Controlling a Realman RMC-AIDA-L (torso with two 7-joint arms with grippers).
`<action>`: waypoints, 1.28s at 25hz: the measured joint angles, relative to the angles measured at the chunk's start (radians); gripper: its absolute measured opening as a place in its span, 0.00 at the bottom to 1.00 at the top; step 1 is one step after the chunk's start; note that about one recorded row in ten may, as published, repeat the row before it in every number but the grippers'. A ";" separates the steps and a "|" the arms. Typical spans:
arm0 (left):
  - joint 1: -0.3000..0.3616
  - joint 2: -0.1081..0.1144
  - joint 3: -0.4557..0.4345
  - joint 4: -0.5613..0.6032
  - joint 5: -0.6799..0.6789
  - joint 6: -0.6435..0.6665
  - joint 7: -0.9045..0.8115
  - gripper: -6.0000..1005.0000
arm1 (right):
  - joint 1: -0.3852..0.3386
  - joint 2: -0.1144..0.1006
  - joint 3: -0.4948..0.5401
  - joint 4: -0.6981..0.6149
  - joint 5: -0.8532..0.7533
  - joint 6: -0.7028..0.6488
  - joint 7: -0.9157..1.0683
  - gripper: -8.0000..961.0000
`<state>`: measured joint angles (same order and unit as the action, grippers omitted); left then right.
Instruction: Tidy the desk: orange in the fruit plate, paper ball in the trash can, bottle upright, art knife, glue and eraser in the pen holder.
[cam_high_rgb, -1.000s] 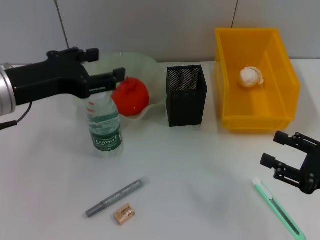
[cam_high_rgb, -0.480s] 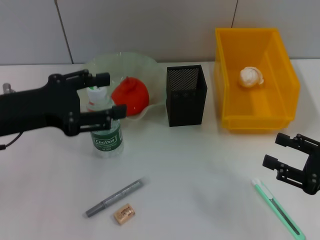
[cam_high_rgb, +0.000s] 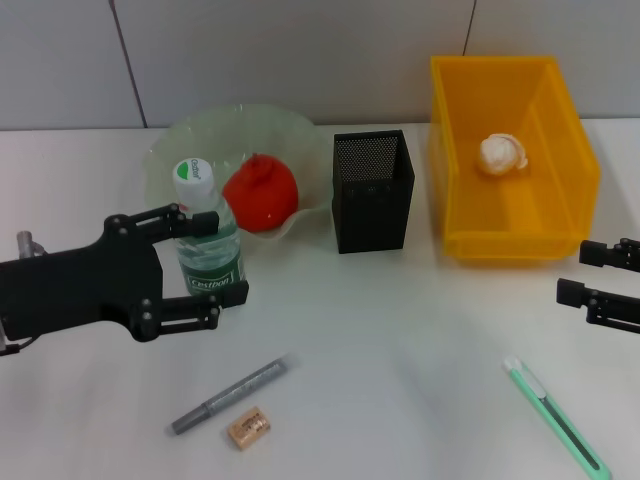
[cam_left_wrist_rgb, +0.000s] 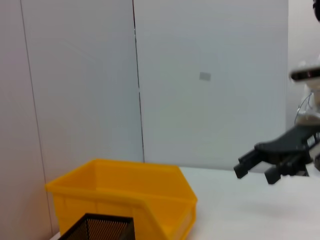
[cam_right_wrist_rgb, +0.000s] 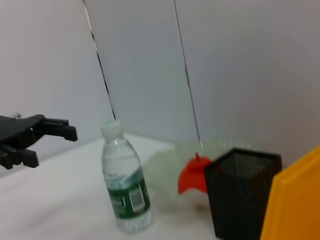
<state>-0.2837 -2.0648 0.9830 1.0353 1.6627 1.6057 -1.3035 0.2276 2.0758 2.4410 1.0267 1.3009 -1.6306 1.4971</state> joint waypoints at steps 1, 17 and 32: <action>0.000 0.000 0.000 0.000 0.000 0.000 0.000 0.81 | 0.019 0.000 -0.003 0.087 -0.077 -0.005 0.110 0.72; -0.026 -0.006 0.008 -0.134 0.086 -0.079 0.106 0.81 | 0.195 -0.022 -0.115 0.320 -0.434 -0.016 0.606 0.72; -0.030 -0.005 0.008 -0.163 0.090 -0.078 0.139 0.81 | 0.354 -0.022 -0.521 0.426 -0.826 -0.024 1.039 0.72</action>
<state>-0.3132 -2.0693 0.9909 0.8728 1.7524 1.5272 -1.1646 0.5816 2.0537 1.9198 1.4526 0.4752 -1.6546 2.5358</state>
